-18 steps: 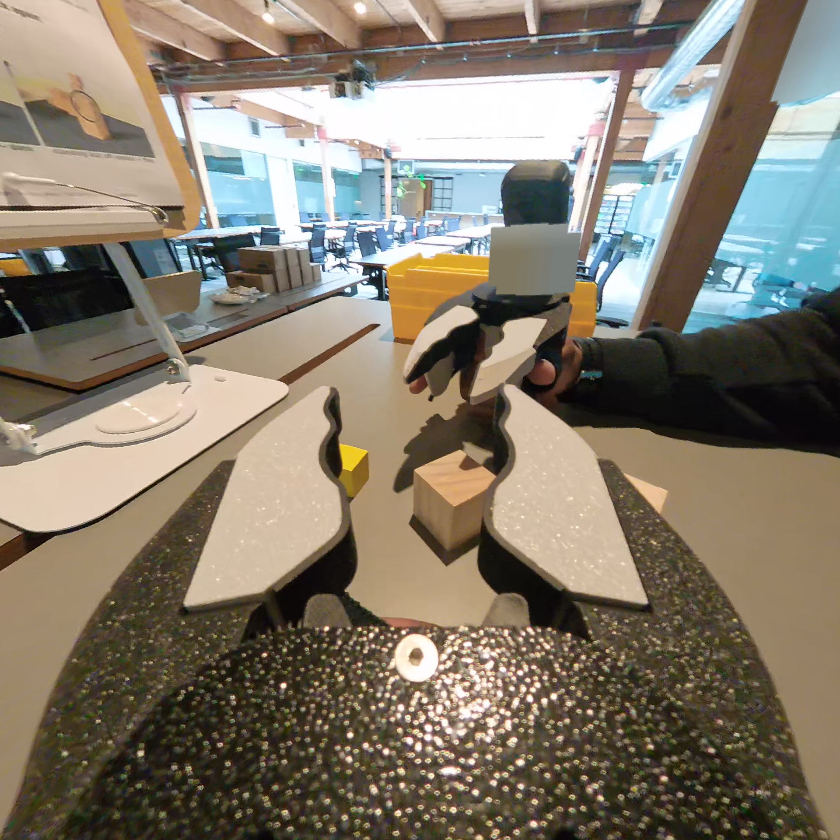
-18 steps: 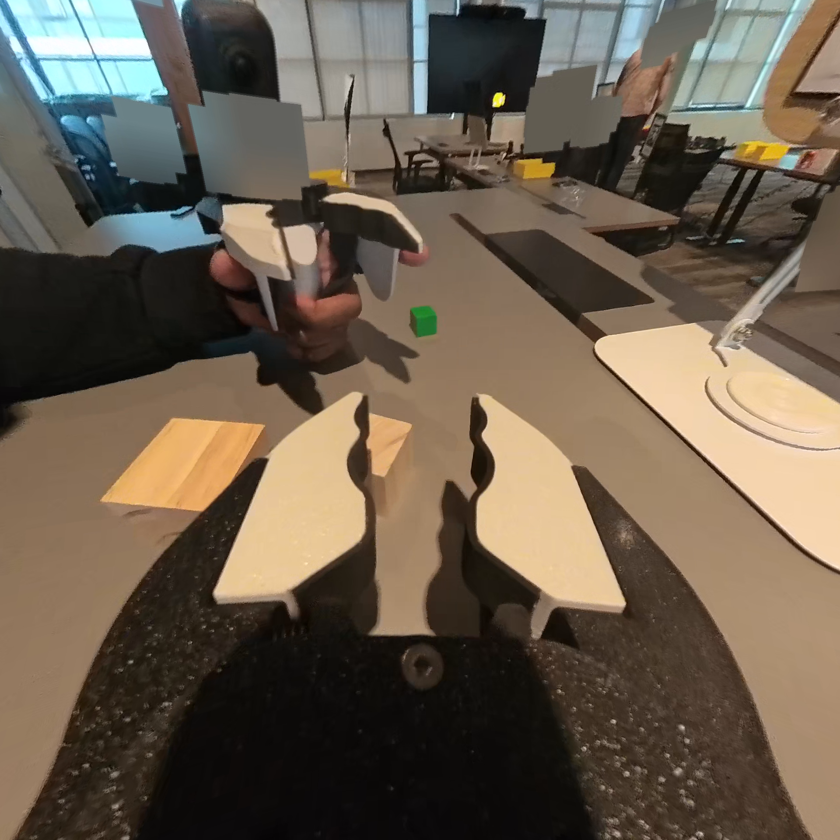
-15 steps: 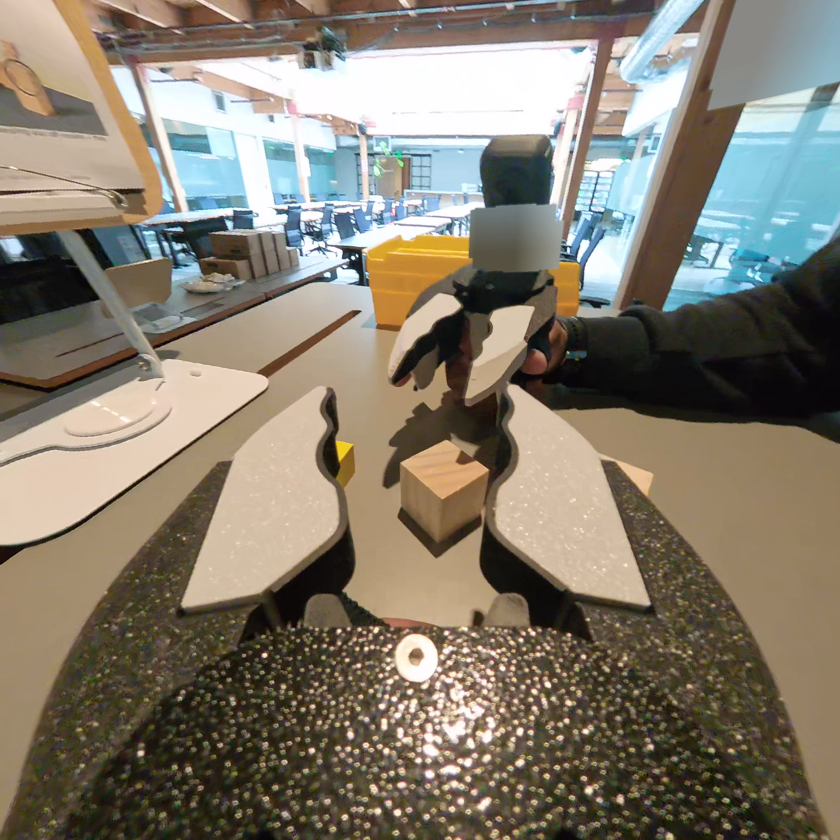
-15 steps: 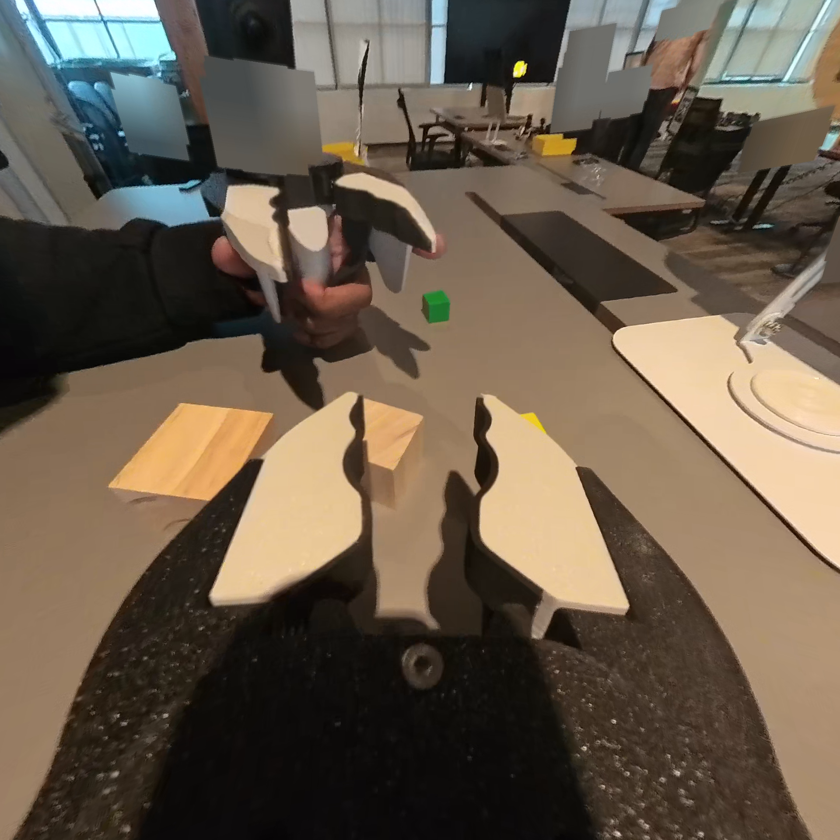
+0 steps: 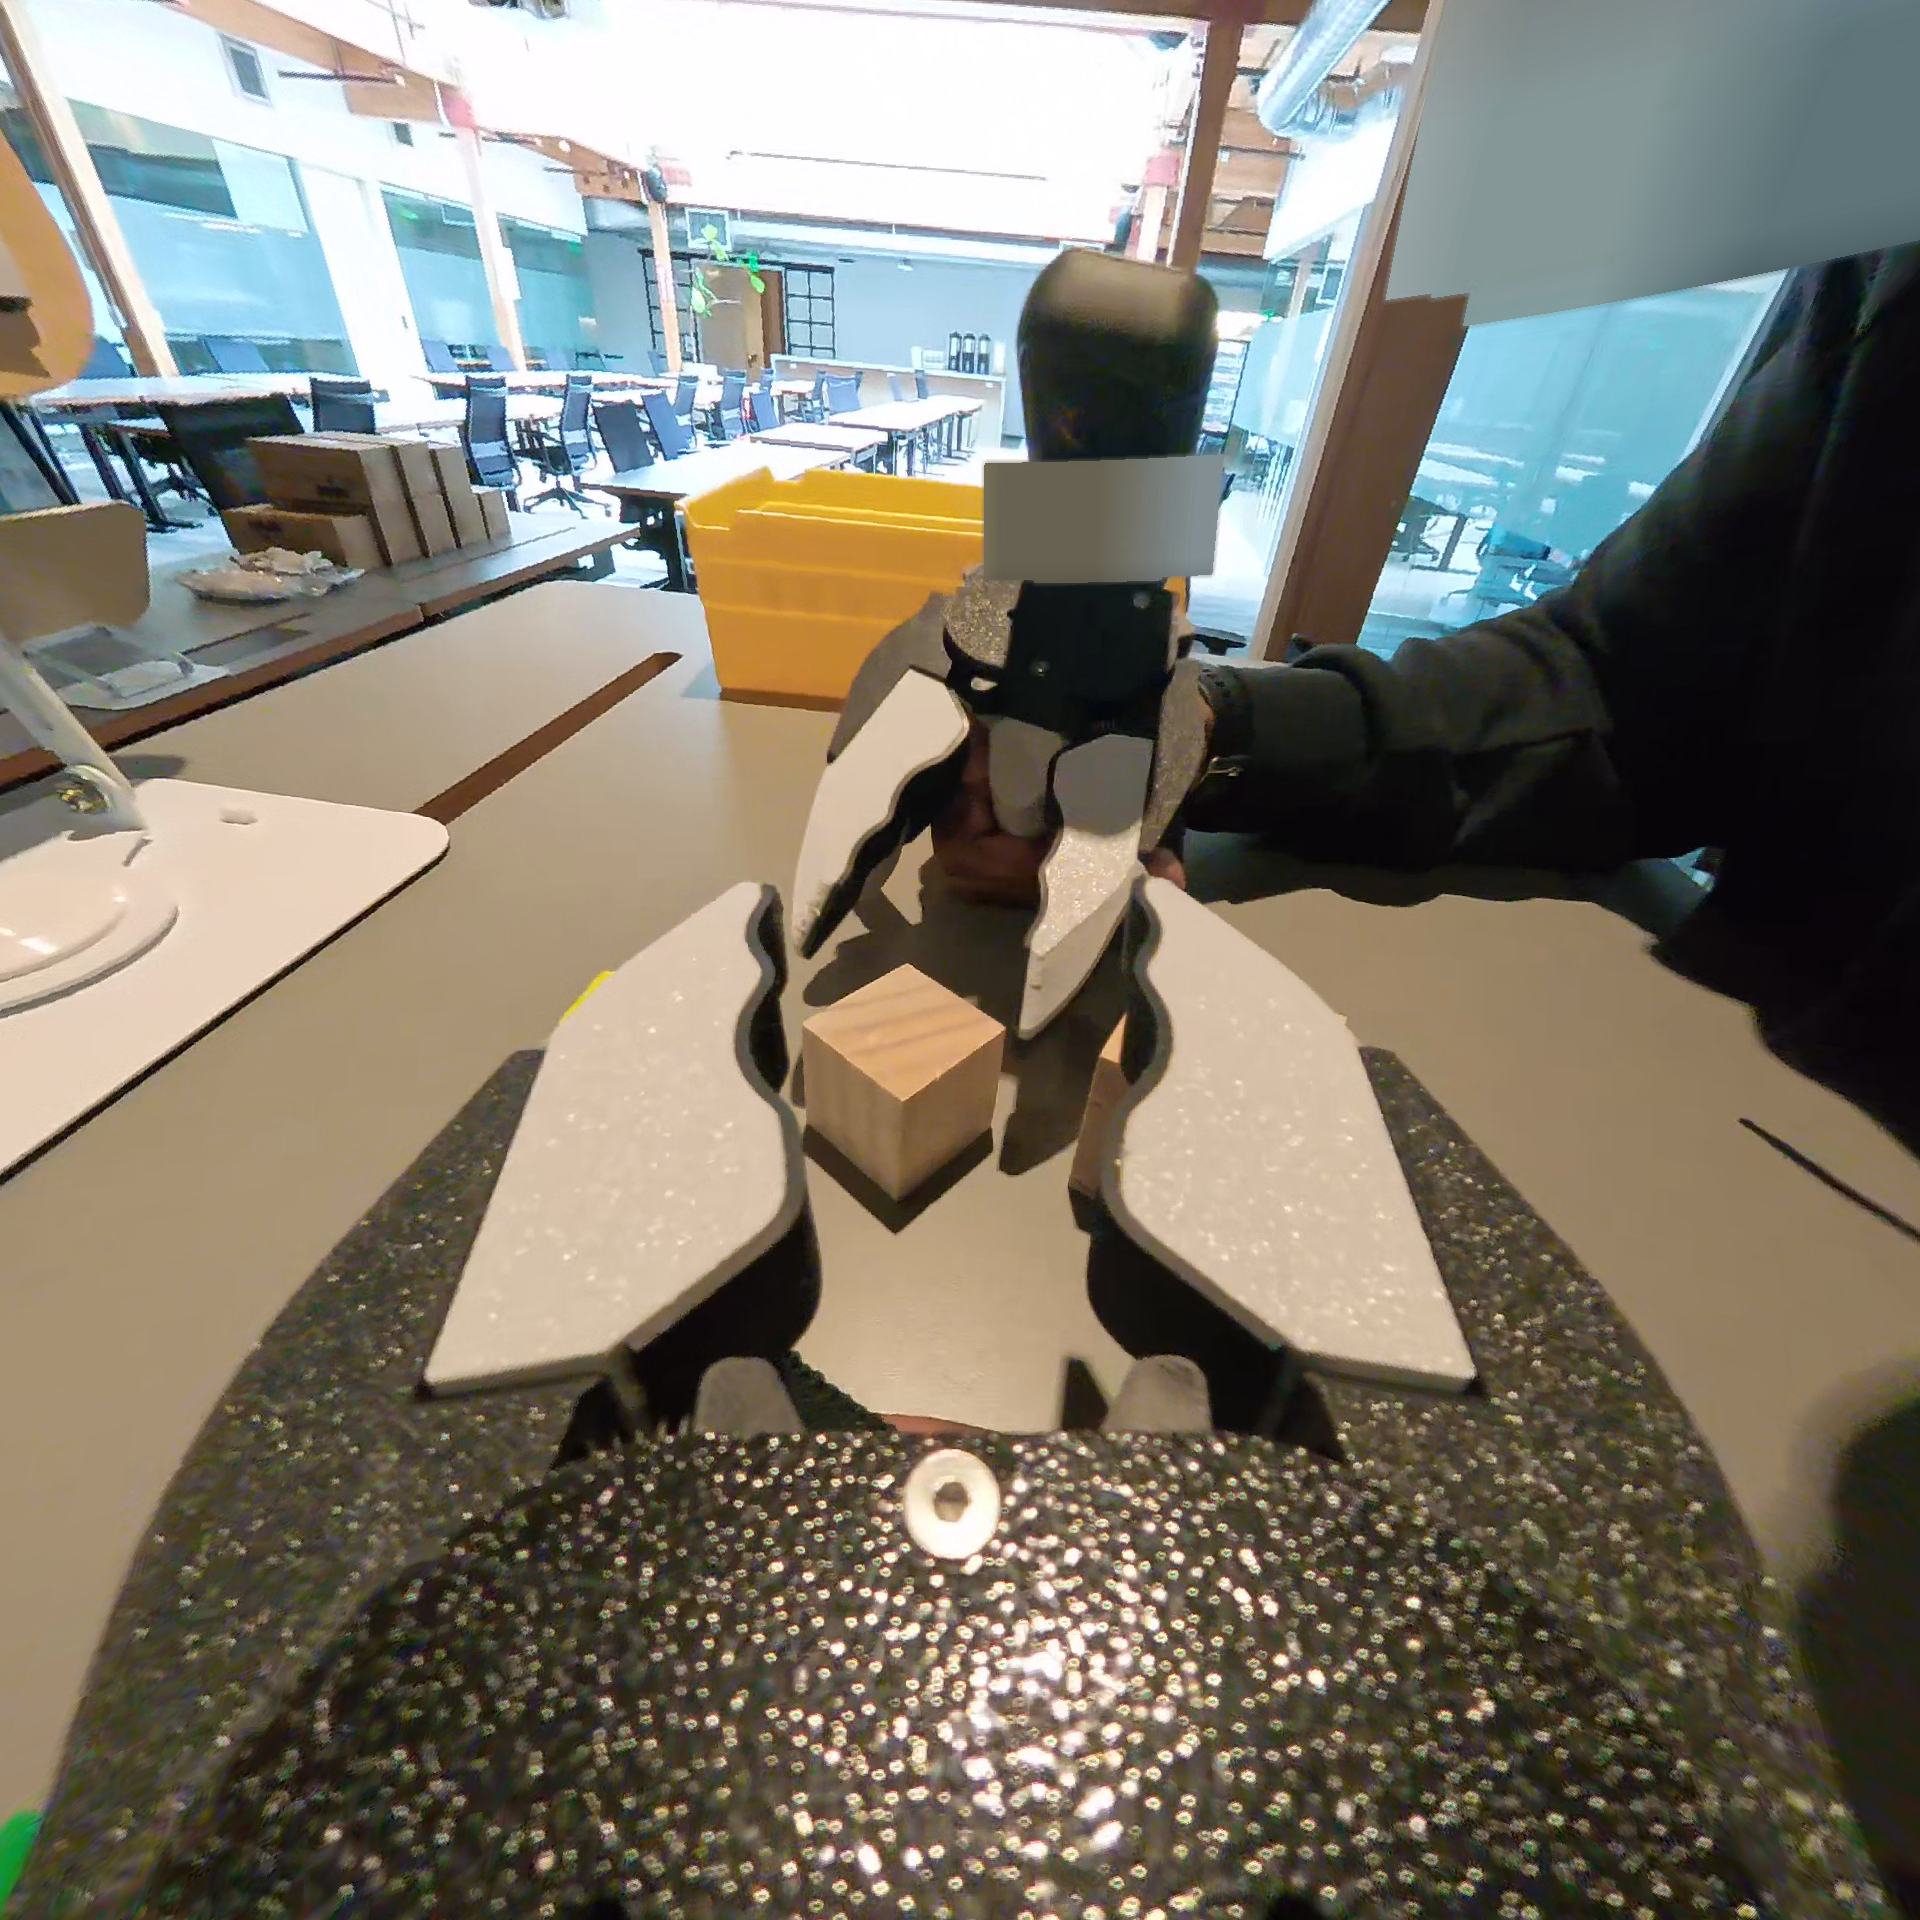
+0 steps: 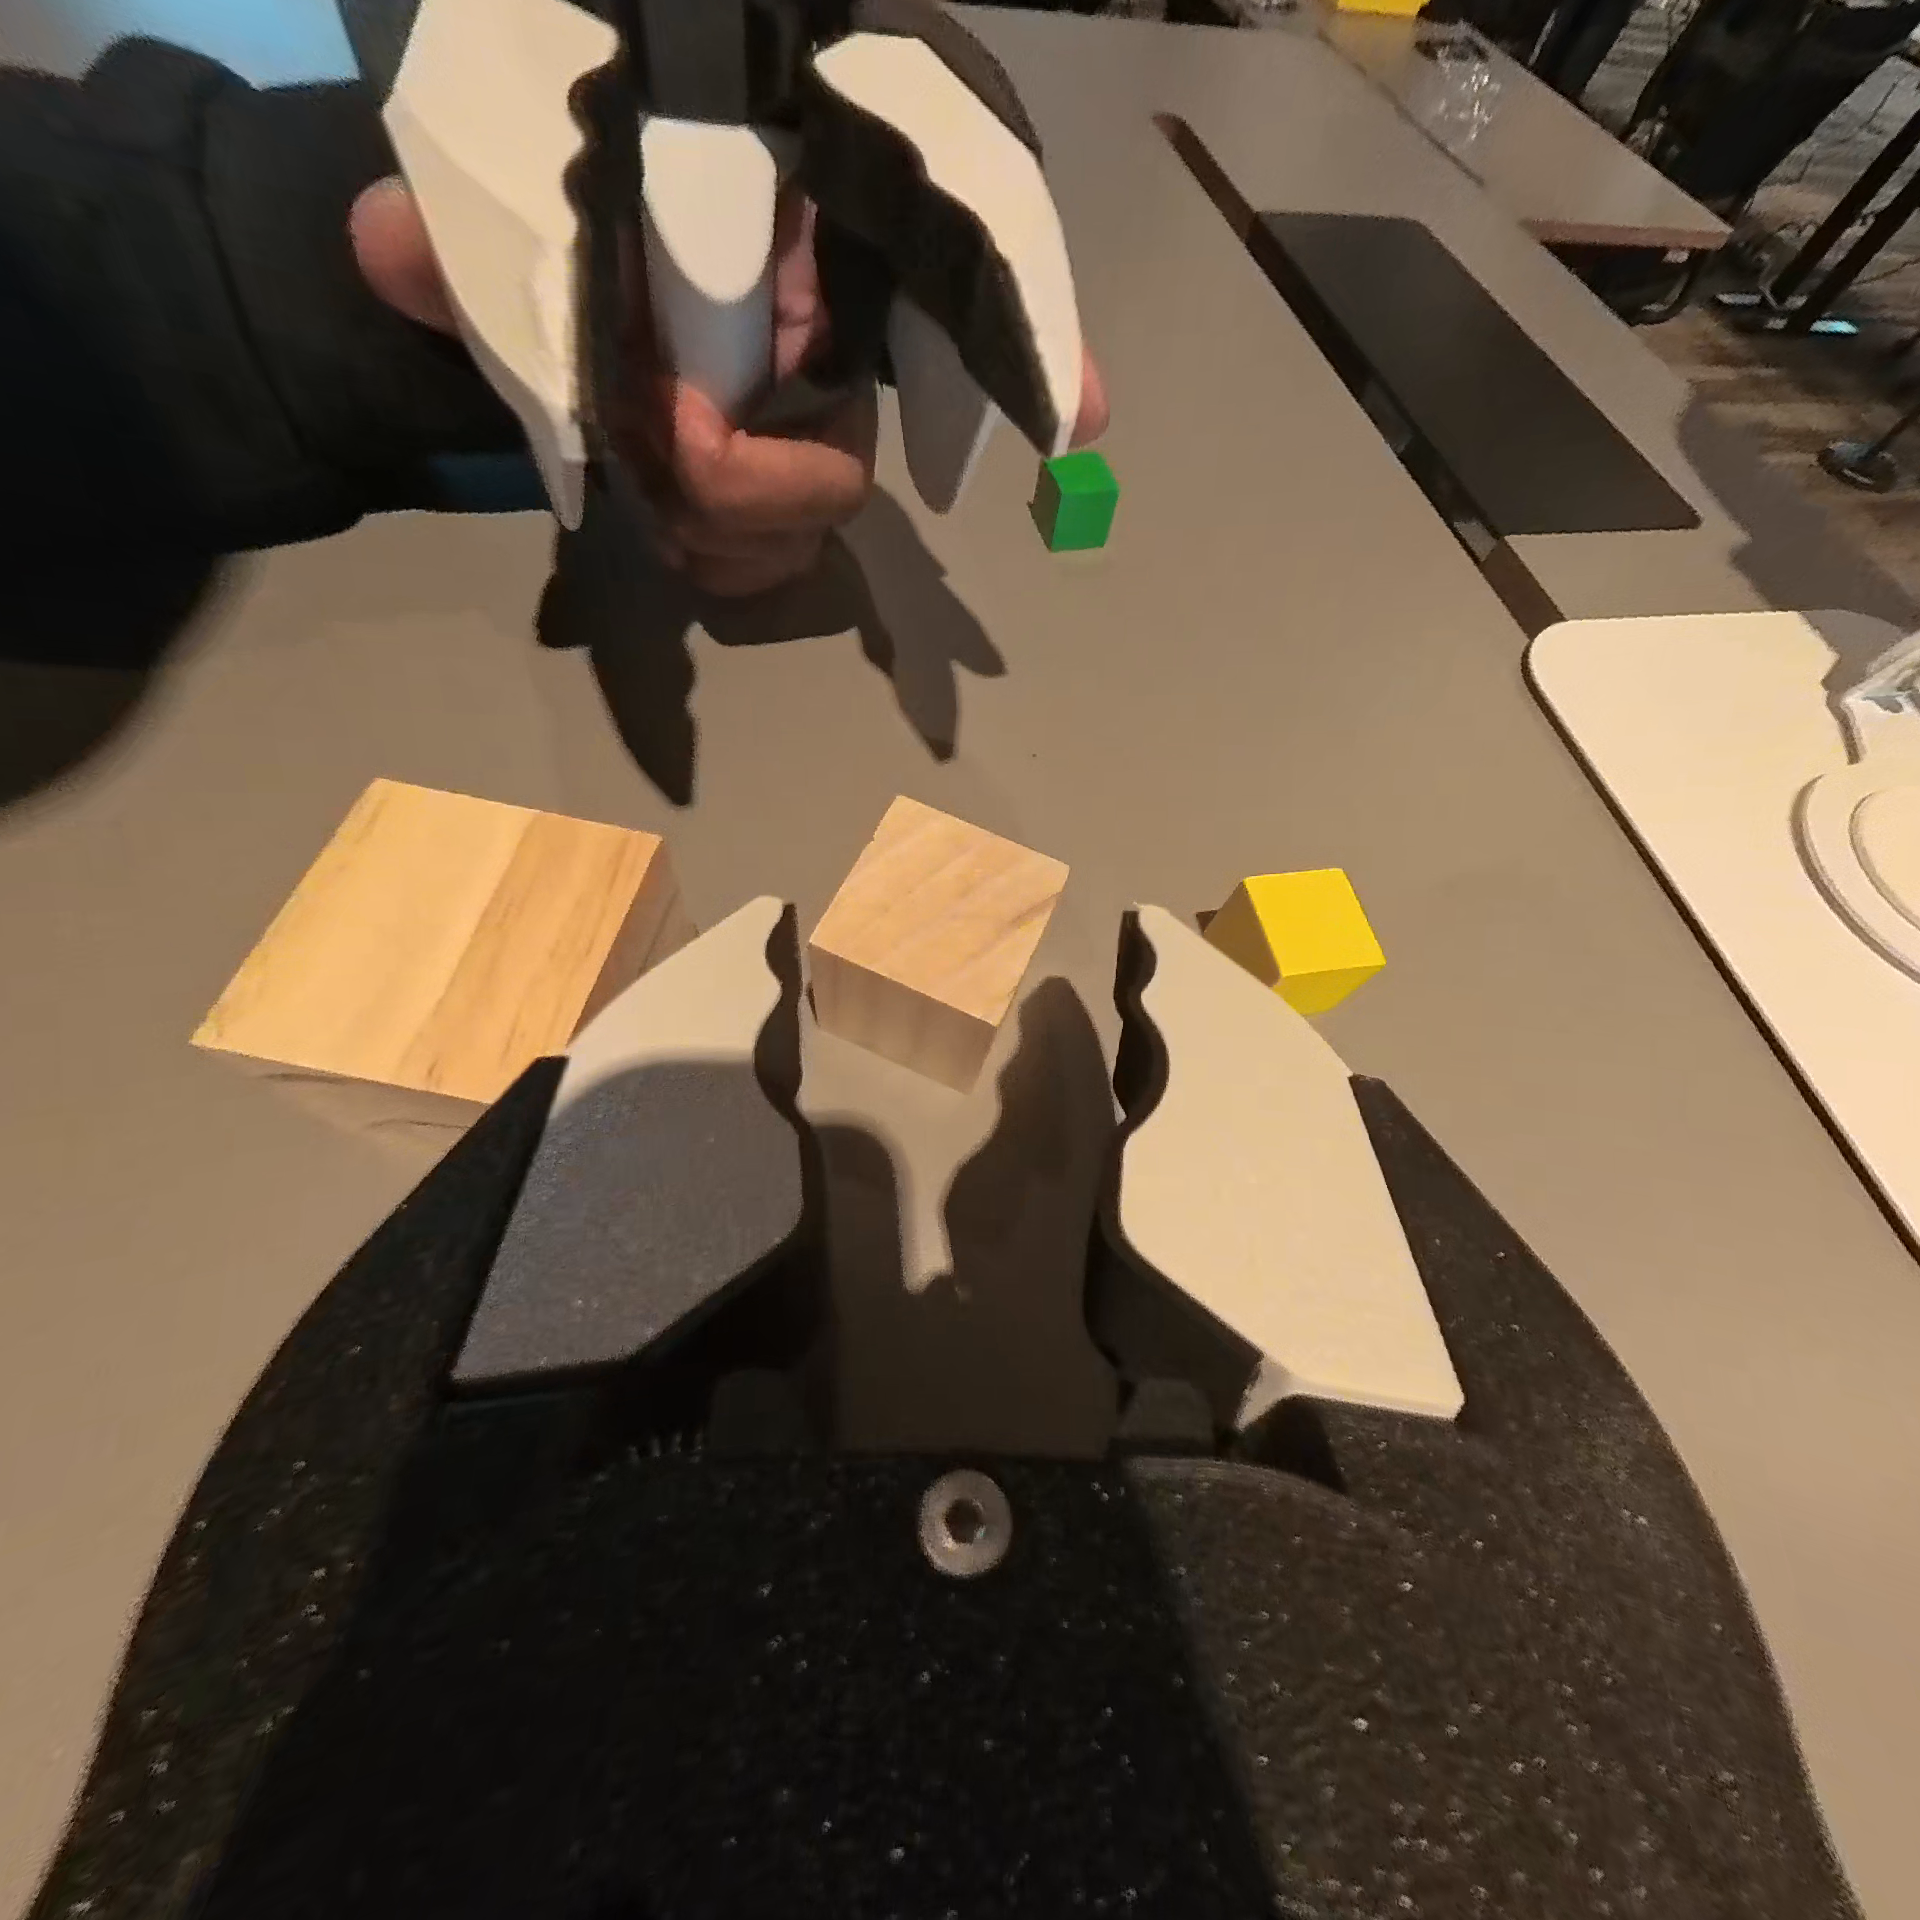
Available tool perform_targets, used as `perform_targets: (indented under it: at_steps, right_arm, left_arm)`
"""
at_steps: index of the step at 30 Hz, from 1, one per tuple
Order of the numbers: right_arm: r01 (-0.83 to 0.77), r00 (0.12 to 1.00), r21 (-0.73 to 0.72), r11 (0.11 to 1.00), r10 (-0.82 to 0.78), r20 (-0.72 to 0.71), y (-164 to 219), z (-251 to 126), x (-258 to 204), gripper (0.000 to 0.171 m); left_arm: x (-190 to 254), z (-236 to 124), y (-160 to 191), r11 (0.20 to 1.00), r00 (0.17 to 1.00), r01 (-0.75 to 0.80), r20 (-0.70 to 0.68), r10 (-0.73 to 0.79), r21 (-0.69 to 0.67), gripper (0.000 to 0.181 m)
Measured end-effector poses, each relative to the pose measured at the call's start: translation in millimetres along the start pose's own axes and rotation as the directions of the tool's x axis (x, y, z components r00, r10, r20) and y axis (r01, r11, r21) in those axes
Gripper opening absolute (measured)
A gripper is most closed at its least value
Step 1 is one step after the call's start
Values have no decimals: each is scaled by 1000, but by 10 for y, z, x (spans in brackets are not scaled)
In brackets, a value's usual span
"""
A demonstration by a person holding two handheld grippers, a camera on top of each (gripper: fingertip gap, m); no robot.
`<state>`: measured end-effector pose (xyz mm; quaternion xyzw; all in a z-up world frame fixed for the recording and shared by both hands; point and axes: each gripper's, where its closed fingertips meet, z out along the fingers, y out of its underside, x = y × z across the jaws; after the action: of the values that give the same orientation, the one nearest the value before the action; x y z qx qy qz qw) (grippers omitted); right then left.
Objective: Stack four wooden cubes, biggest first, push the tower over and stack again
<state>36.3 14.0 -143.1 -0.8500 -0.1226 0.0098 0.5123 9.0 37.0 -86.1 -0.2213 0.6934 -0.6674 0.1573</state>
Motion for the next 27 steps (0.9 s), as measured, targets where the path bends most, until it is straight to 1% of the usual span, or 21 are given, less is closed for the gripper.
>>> perform_targets:
  at_steps: [3,7,9,12,15,20,25,27]
  right_arm:
    - [10,1000,-38,999,-10,-2,40,37,-14,58]
    - [10,1000,-92,996,-11,-13,102,84,-4,47]
    - [13,1000,-115,993,-15,-18,128,100,1,45]
    - [6,1000,-115,993,-9,-19,134,94,17,44]
    - [-35,999,-96,995,34,-16,120,76,55,44]
    - [-71,997,-95,993,72,10,123,78,66,45]
    - [-38,999,-162,986,39,6,195,137,35,58]
    - [-34,999,-197,980,31,-15,239,162,50,59]
  left_arm:
    - [-44,4,3,999,999,41,3,-41,-3,58]
    - [-94,9,10,997,997,80,10,-80,-7,51]
    - [-114,19,22,995,995,96,13,-95,-16,50]
    - [-149,32,36,992,992,121,21,-121,-26,47]
    - [-167,40,46,990,991,134,25,-134,-32,47]
    - [-207,118,116,985,988,150,39,-147,-88,46]
    - [-203,161,178,981,990,136,55,-129,-136,46]
    - [-203,174,194,980,990,135,57,-128,-148,46]
